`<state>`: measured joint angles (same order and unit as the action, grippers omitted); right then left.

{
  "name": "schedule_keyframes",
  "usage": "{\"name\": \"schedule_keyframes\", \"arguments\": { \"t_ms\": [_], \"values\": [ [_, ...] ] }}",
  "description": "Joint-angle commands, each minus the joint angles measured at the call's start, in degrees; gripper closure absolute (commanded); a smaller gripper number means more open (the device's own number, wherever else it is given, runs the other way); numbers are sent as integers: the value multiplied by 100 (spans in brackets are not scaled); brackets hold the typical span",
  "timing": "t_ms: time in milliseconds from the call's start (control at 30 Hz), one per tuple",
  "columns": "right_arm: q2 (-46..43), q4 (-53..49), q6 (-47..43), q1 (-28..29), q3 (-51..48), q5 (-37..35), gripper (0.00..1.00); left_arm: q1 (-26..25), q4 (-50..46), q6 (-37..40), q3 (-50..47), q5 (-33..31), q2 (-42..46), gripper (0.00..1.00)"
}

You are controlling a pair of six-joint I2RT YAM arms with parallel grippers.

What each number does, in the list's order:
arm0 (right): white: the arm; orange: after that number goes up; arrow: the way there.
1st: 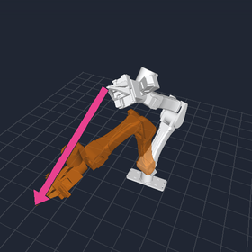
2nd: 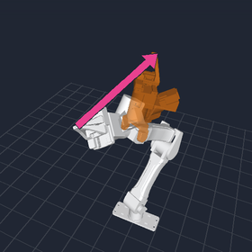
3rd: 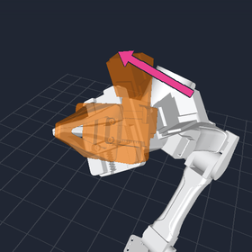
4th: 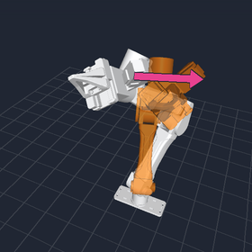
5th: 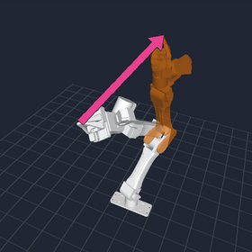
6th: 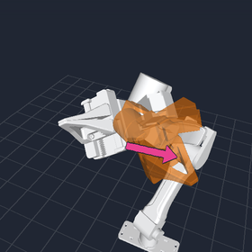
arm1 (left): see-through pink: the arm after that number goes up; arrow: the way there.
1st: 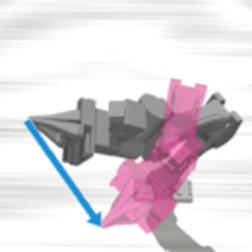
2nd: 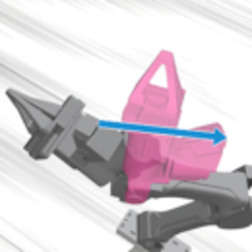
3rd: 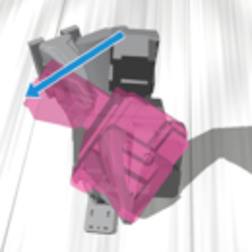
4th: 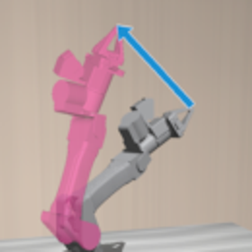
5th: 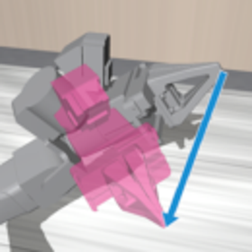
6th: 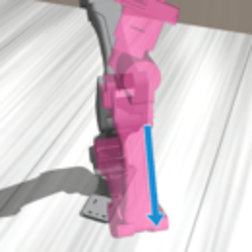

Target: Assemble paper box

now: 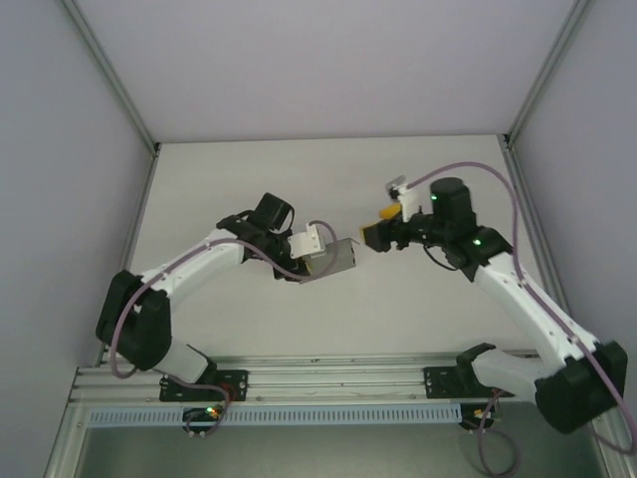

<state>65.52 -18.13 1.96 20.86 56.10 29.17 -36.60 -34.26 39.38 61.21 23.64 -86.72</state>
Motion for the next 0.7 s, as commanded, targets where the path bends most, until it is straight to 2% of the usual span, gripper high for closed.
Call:
{"name": "schedule_keyframes", "arguments": {
  "t_ms": [0, 67, 167, 333, 533, 667],
  "values": [
    [407, -753, -956, 248, 228, -510, 26, 46, -415, -62, 232, 203, -163, 57],
    [591, -859, -1191, 399, 263, -568, 27, 49, -438, -39, 296, 194, -252, 56],
    [911, -928, -1414, 661, 376, -1087, 28, 44, -483, -35, 389, 167, -393, 56],
    [1578, -1105, -1581, 791, 738, -1369, 40, 30, -503, -67, 461, 102, -586, 56],
    [1858, -1005, -1576, 880, 858, -1440, 54, 0, -536, -105, 551, 80, -700, 56],
    [1925, -1114, -1567, 894, 805, -1684, 55, -2, -509, -105, 514, 10, -698, 56]
  ]
}}
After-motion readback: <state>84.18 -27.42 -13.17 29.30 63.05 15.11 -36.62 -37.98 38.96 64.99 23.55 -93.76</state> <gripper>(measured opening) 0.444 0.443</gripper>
